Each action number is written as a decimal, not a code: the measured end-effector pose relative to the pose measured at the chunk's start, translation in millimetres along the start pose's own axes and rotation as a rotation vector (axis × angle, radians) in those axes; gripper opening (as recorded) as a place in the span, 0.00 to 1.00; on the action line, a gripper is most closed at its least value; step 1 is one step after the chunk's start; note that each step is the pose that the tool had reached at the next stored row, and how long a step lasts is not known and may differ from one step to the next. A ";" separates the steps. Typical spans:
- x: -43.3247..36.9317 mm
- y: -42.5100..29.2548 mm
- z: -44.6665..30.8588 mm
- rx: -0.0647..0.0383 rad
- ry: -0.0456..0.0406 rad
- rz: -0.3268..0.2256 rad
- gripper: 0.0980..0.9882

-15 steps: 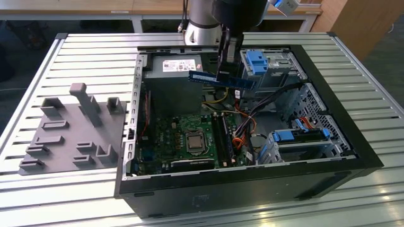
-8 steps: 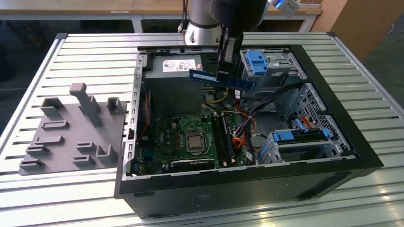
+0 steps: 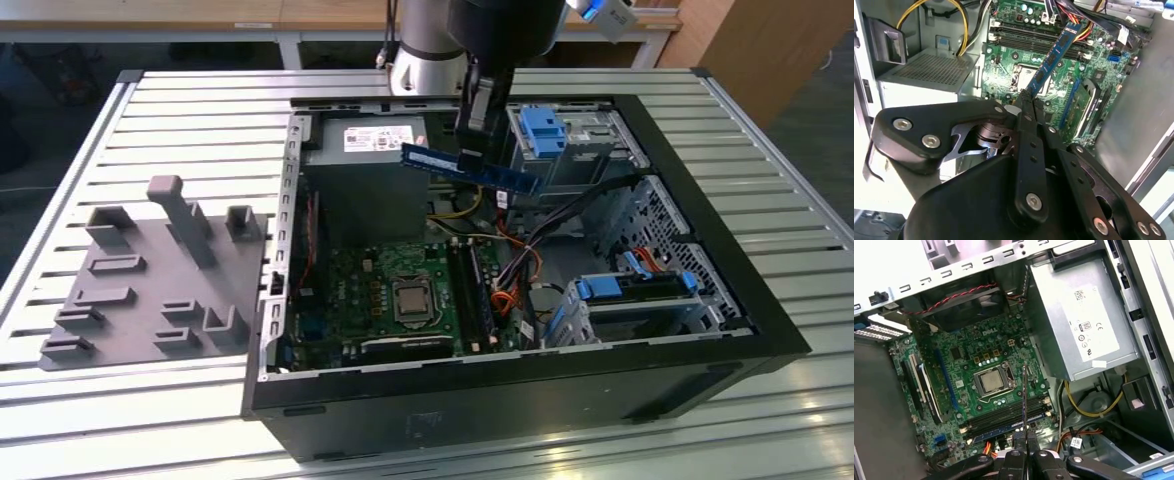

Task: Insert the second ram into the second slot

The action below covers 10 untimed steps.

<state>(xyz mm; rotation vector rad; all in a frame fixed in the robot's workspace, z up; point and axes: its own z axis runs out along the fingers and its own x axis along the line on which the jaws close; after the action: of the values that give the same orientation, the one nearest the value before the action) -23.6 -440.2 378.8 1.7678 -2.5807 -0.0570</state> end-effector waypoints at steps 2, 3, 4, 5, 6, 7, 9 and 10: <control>0.0 0.0 0.0 0.000 -0.0007 0.017 0.04; 0.0 0.0 0.0 0.000 -0.0010 0.026 0.04; 0.0 0.0 0.0 0.000 -0.0013 0.033 0.04; 0.0 0.0 0.1 0.000 -0.0015 0.039 0.04; 0.0 0.0 0.1 0.000 -0.0017 0.045 0.04; 0.0 0.0 0.1 0.001 -0.0019 0.050 0.04; 0.0 0.0 0.1 0.001 -0.0023 0.062 0.04; 0.0 0.0 0.1 0.001 -0.0026 0.068 0.04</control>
<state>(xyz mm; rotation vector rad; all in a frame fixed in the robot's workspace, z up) -23.6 -440.2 378.7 1.6801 -2.6401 -0.0577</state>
